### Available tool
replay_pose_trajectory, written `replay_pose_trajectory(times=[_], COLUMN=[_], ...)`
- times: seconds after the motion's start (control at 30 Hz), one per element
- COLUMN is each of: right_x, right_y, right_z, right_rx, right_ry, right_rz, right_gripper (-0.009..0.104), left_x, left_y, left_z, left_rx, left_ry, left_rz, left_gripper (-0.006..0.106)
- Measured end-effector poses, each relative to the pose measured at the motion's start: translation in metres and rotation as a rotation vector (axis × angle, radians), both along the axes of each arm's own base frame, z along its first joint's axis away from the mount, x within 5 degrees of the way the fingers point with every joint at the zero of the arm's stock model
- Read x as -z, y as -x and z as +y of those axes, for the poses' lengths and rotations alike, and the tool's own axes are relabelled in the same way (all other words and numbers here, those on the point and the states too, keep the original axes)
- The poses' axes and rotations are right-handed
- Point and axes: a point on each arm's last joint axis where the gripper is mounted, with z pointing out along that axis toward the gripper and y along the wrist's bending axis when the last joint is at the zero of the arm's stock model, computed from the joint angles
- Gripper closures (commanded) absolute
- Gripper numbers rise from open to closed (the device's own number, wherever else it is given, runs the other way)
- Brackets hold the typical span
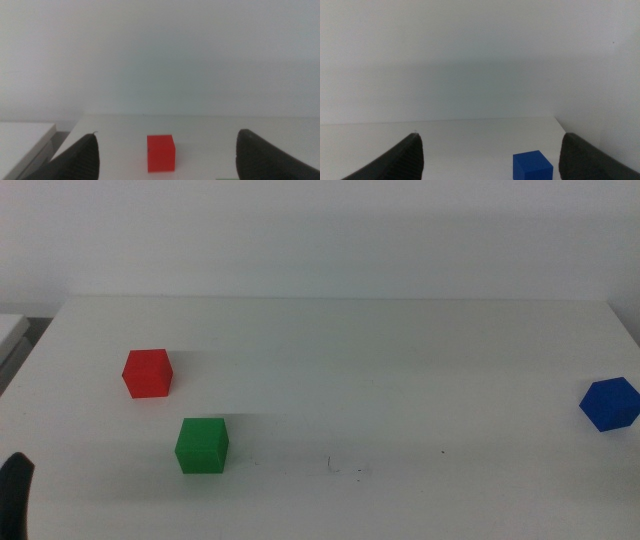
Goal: Stack red cubes first, then green, then blue cubes in a specific spot.
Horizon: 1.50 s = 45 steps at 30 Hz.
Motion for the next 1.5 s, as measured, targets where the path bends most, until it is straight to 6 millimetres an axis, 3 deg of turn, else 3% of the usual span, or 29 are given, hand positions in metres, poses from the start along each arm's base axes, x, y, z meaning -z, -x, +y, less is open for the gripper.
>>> replay_pose_trajectory(times=[0.1,0.27,0.43,0.6,0.87,1.07,1.27,1.5], right_x=[0.0,0.0,0.0,0.0,0.0,0.0,0.0,0.0], right_y=[0.0,0.0,0.0,0.0,0.0,0.0,0.0,0.0], right_z=[0.0,0.0,0.0,0.0,0.0,0.0,0.0,0.0], right_rx=[0.0,0.0,0.0,-0.001,-0.001,-0.001,-0.001,-0.001], right_ry=[0.0,0.0,0.0,-0.012,-0.016,-0.016,-0.018,-0.018], right_rz=[0.0,0.0,0.0,0.0,0.0,0.0,0.0,0.0], right_gripper=[0.003,0.003,0.003,0.003,0.003,0.003,0.003,0.003], left_x=[-0.01,-0.073,-0.117,-0.13,-0.099,-0.059,-0.018,0.031], left_y=[-0.003,-0.034,-0.087,-0.16,-0.272,-0.331,-0.369,-0.384], left_z=[0.0,0.0,-0.002,-0.006,-0.012,-0.016,-0.018,-0.019], left_rx=[-0.004,-0.017,-0.029,-0.016,-0.016,-0.025,-0.024,-0.024], left_ry=[-0.004,-0.016,-0.024,-0.074,-0.068,-0.045,-0.043,-0.044], left_rz=[0.092,0.34,0.665,0.869,1.144,1.246,1.31,1.383], left_gripper=[0.007,0.007,0.007,0.007,0.007,0.007,0.007,0.009])
